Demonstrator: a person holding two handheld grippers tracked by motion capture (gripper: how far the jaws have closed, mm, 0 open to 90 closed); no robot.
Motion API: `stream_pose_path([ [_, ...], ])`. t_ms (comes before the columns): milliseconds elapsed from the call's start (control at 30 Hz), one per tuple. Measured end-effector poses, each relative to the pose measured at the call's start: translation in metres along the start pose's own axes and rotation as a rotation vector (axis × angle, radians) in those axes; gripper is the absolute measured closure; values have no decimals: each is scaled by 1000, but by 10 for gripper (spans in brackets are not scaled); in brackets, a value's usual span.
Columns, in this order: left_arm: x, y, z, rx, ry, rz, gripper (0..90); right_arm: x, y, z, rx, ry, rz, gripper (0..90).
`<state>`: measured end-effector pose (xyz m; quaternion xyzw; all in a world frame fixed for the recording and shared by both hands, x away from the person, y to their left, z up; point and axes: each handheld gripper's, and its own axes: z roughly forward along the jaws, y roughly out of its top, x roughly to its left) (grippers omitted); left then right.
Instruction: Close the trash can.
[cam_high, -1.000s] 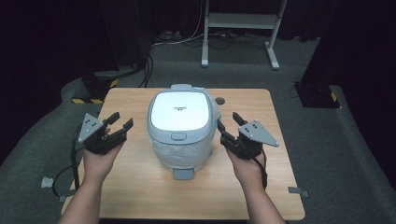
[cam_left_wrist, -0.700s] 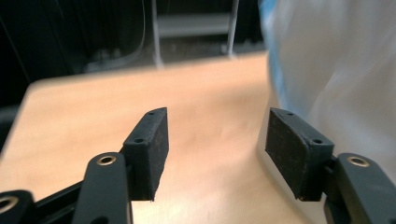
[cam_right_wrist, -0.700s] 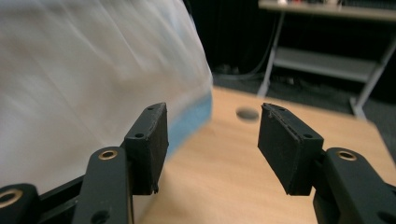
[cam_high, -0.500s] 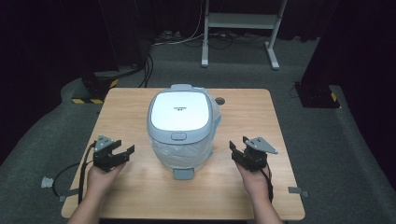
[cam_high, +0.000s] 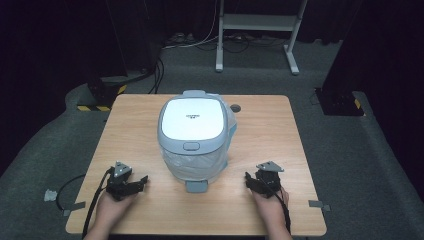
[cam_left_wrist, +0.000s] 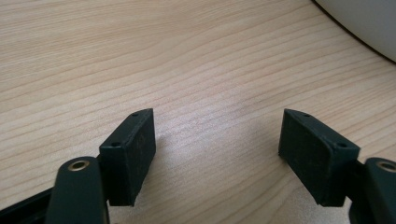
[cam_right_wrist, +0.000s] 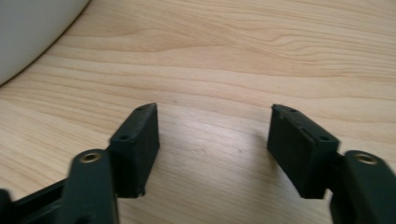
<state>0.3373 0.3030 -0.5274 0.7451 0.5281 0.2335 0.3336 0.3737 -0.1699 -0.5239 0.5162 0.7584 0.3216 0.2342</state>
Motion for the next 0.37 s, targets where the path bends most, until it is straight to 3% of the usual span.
stream_pose_path([
  [367, -1, -3, -2, -9, -28, 25, 279, 1, 1, 2, 2, -15, 21, 314],
])
